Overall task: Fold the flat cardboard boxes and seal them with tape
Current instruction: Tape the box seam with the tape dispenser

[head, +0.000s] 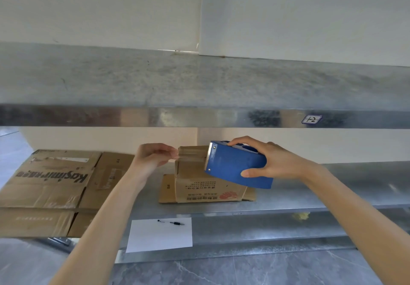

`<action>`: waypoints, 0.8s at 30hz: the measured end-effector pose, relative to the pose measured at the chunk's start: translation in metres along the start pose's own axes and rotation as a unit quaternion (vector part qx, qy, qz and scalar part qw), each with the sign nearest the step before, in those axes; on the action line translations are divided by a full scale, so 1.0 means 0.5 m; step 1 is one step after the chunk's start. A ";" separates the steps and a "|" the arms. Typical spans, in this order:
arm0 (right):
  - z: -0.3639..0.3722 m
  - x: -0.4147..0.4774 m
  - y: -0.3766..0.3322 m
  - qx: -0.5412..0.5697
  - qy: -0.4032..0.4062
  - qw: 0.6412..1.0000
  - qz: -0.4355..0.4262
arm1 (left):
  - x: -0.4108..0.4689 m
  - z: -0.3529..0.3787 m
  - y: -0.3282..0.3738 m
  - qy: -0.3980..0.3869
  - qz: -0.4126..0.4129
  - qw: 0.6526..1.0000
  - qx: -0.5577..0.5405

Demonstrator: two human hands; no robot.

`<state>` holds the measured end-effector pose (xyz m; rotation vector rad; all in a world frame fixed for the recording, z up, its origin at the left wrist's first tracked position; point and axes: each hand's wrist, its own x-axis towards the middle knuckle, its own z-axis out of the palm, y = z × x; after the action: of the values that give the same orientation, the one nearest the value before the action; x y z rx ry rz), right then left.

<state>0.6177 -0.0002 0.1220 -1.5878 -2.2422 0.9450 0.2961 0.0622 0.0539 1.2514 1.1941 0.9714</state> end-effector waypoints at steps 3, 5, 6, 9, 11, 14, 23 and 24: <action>-0.018 -0.012 0.014 0.003 -0.001 1.000 0.014 | 0.002 -0.025 -0.010 0.024 0.006 1.000 -0.004; -0.028 -0.016 0.020 0.003 0.001 1.000 0.025 | 0.003 -0.021 -0.015 0.018 0.020 1.000 -0.001; -0.031 -0.016 0.022 0.003 0.004 1.000 0.030 | 0.003 -0.012 -0.018 0.008 0.032 0.999 -0.002; -0.035 -0.019 0.026 0.010 0.015 0.999 0.051 | 0.005 0.013 -0.030 -0.018 0.056 0.998 -0.015; -0.032 -0.023 0.030 0.011 0.024 0.998 0.060 | 0.008 0.023 -0.042 -0.019 0.069 0.997 0.001; -0.026 -0.029 0.034 0.011 0.039 0.997 0.072 | 0.012 0.042 -0.057 -0.009 0.090 0.995 0.029; -0.020 -0.038 0.043 -0.017 0.023 0.997 0.075 | 0.005 0.073 -0.112 0.012 0.072 0.995 0.069; -0.018 -0.035 0.044 -0.015 0.022 0.997 0.073 | 0.005 0.071 -0.114 0.015 0.074 0.995 0.066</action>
<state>0.6456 -0.0083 0.1182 -1.7879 -2.1451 0.9063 0.3268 0.0527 -0.0050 1.4524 1.2175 1.0358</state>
